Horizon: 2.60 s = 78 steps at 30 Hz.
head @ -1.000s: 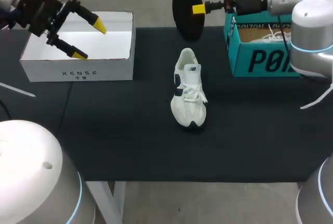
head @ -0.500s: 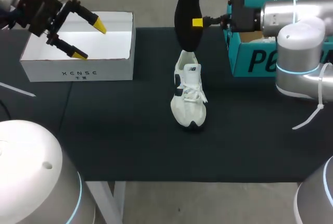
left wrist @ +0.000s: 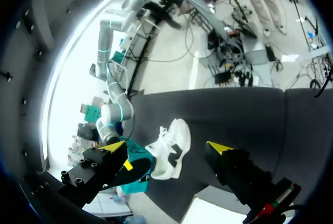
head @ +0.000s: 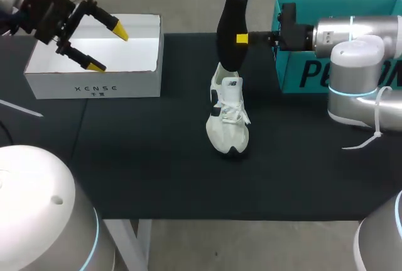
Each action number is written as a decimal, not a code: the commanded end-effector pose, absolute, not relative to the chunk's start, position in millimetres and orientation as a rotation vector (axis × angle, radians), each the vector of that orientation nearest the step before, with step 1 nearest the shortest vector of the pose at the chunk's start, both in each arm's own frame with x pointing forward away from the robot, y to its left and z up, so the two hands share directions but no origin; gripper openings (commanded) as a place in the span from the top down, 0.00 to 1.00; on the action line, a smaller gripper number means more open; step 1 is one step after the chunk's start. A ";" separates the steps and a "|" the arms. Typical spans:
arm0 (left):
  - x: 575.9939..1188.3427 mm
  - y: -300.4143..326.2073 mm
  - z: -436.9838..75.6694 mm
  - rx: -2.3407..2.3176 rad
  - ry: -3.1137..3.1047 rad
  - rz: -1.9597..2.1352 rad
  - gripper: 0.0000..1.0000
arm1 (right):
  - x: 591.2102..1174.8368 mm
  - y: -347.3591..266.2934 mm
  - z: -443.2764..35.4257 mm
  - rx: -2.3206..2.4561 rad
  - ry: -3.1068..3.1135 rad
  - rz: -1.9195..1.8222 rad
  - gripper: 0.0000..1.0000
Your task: Take the shoe out of the shoebox, open the shoe tongue, remove and reinsert the insole, then place the shoe into the shoebox
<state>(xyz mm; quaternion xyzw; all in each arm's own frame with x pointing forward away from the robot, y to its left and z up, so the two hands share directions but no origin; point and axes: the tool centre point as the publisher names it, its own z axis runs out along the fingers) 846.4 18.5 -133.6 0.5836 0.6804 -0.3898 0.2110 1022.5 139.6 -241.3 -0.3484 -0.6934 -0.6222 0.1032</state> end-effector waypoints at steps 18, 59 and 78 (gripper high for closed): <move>847.0 18.7 -133.3 1.625 1.893 -1.081 0.00 | 1037.8 146.8 -290.0 -1.013 -2.020 -1.876 1.00; 847.0 18.7 -133.3 1.625 1.893 -1.081 0.00 | 1016.9 145.7 -283.8 -1.061 -2.094 -1.768 1.00; 847.0 18.7 -133.3 1.625 1.893 -1.081 0.00 | 1002.6 154.6 -237.3 -1.056 -2.082 -1.876 1.00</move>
